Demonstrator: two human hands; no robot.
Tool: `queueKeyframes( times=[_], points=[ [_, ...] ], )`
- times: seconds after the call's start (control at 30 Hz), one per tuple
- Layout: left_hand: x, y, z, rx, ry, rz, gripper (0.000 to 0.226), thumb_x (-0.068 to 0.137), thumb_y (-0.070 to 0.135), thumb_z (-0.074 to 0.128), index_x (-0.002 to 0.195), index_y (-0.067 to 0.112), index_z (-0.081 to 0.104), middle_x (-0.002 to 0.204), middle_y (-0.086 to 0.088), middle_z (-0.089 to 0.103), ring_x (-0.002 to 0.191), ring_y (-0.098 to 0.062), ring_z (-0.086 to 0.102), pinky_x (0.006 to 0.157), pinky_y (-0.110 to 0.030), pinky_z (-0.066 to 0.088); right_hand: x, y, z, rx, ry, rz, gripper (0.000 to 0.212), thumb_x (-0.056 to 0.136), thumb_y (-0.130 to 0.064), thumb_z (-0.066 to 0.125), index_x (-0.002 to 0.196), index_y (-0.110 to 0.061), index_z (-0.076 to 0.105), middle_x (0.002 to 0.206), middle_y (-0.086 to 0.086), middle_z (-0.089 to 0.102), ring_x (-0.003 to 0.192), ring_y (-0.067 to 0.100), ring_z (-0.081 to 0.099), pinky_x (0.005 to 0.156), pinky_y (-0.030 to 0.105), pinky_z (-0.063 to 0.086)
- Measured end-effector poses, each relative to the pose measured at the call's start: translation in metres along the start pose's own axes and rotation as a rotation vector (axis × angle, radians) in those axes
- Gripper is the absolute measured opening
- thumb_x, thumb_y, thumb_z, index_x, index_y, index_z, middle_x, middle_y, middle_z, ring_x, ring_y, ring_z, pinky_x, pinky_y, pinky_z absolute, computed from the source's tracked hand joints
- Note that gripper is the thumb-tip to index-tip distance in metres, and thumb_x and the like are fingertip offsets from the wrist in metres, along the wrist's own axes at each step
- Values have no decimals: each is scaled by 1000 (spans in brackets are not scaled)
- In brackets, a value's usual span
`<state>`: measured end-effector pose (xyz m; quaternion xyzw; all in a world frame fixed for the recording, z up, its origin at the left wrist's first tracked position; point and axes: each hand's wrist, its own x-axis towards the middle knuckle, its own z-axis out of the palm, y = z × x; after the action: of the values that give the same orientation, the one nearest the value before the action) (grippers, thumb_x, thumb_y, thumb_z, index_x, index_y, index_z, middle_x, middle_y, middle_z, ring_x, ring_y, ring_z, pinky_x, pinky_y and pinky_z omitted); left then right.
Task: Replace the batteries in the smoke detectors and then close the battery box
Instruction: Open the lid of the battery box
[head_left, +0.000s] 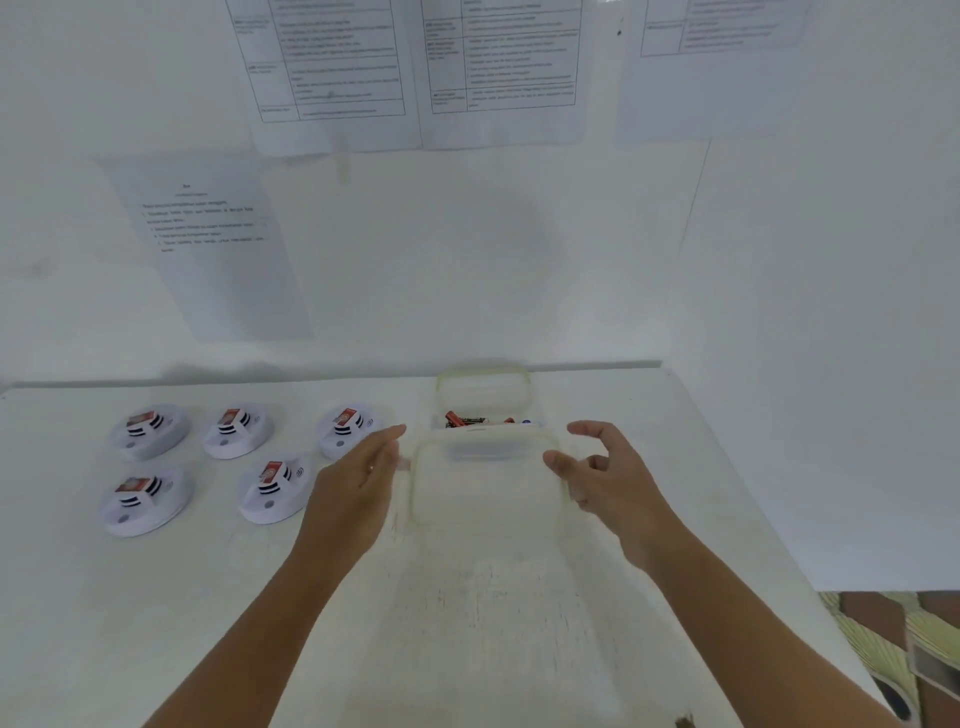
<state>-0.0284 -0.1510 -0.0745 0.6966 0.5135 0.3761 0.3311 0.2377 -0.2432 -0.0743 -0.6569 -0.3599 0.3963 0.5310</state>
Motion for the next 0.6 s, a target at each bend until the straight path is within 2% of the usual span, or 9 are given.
queueKeyframes(
  times=[0.07,0.13,0.2,0.27,0.37,0.4,0.47,0.5,0.6],
  points=[
    [4,4,-12,-203,-51,62,37,102,30,38,123,37,68,100,12,74,71,-13,56,68,-25,43,3,-15,0,115,-6,18,33,91,-29,77,119,-36,61,69,1,55,59,14,49,66,29,50],
    [11,11,-26,-300,-137,134,48,94,25,36,129,30,68,101,7,68,79,-12,55,74,-24,43,8,-32,1,294,-14,95,22,94,-21,74,114,-27,67,75,3,58,57,13,46,58,25,49],
    [20,17,-35,-250,-201,176,46,95,15,48,134,32,65,95,10,61,79,-9,53,73,-15,45,15,-48,4,423,-35,202,11,94,-14,73,105,-15,71,74,1,58,52,10,45,50,20,46],
    [30,18,-39,-124,-197,224,47,96,7,64,132,38,66,85,21,57,73,-7,51,70,-14,45,20,-61,9,498,-58,294,9,93,-14,74,99,-9,71,71,1,56,48,8,45,46,18,45],
    [46,26,-40,-35,-51,247,7,95,27,73,102,26,74,66,16,46,64,-10,40,65,-25,37,28,-74,18,558,-67,355,33,94,-39,72,89,-6,69,66,2,49,48,11,46,45,21,46],
    [54,25,-39,-43,-17,243,20,95,32,72,89,13,69,62,14,43,62,-10,38,63,-28,33,30,-77,21,547,-70,359,44,93,-51,69,88,-7,69,65,3,48,49,12,45,47,22,45],
    [64,32,-40,-171,6,160,44,95,37,70,79,-2,59,62,12,51,61,-8,40,60,-29,33,32,-84,26,375,-94,325,66,90,-71,58,99,-7,74,67,1,48,54,14,42,53,24,40],
    [68,37,-41,-249,23,98,43,95,40,70,82,-1,66,69,4,59,65,-8,45,61,-26,36,31,-86,31,209,-101,286,71,88,-77,53,107,-12,76,73,-1,48,61,14,43,60,26,40],
    [83,36,-36,-425,51,-74,30,95,42,70,90,15,79,77,-1,63,70,-14,51,61,-24,40,34,-86,46,-126,-53,112,45,95,-64,57,112,-24,71,105,-5,58,98,17,53,98,37,47]
  ],
)
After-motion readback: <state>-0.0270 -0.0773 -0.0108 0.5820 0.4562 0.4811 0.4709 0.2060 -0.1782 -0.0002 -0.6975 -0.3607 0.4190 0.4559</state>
